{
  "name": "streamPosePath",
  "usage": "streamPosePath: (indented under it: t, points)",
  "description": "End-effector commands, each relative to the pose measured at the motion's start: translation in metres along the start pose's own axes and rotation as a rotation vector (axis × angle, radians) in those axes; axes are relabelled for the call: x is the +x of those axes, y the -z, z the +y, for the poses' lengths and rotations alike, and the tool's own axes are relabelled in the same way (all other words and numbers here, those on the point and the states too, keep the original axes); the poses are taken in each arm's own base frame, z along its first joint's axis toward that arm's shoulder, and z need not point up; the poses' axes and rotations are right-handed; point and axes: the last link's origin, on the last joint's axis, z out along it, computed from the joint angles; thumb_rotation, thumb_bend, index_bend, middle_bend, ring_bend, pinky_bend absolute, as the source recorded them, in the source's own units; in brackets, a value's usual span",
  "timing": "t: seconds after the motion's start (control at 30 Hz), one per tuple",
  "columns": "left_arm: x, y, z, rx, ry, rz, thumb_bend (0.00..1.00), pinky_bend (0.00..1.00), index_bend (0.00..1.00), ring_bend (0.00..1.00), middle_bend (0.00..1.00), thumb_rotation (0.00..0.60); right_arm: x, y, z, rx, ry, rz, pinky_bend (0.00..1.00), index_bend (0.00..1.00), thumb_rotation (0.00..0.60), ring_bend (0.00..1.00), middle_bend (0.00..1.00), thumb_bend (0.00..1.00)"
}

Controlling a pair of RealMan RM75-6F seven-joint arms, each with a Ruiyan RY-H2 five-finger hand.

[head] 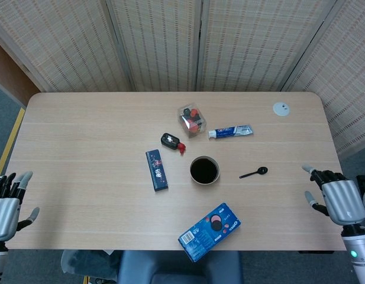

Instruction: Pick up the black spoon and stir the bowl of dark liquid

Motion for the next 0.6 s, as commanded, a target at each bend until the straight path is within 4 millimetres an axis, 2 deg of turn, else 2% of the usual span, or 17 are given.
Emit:
streamPosePath:
  t: [0.03, 0.17, 0.23, 0.33, 0.43, 0.6]
  points:
    - [0.001, 0.001, -0.001, 0.002, 0.001, 0.005, 0.26, 0.0, 0.0, 0.0, 0.0, 0.6, -0.001, -0.019, -0.006, 0.038, 0.034, -0.013, 0.81, 0.22, 0.6, 0.61, 0.61, 0.33]
    - [0.002, 0.005, -0.002, 0.006, 0.002, 0.009, 0.26, 0.0, 0.0, 0.0, 0.0, 0.6, -0.007, -0.041, -0.011, 0.08, 0.069, -0.052, 0.93, 0.23, 0.6, 0.74, 0.71, 0.33]
    - [0.002, 0.006, -0.003, 0.008, 0.003, 0.008, 0.26, 0.0, 0.0, 0.0, 0.0, 0.6, -0.01, -0.052, -0.014, 0.092, 0.075, -0.067, 0.99, 0.25, 0.6, 0.85, 0.81, 0.33]
    - [0.003, 0.008, -0.005, 0.014, 0.004, 0.012, 0.26, 0.0, 0.0, 0.0, 0.0, 0.6, -0.018, -0.07, -0.018, 0.112, 0.09, -0.105, 1.0, 0.28, 0.6, 0.99, 0.95, 0.33]
    - [0.005, 0.01, -0.006, 0.019, 0.006, 0.015, 0.26, 0.0, 0.0, 0.0, 0.0, 0.6, -0.026, -0.083, -0.023, 0.132, 0.111, -0.139, 1.0, 0.32, 0.6, 1.0, 0.99, 0.33]
    - [0.006, 0.012, -0.008, 0.021, 0.008, 0.018, 0.26, 0.0, 0.0, 0.0, 0.0, 0.6, -0.041, -0.102, -0.031, 0.149, 0.132, -0.195, 1.0, 0.37, 0.6, 1.0, 1.0, 0.33]
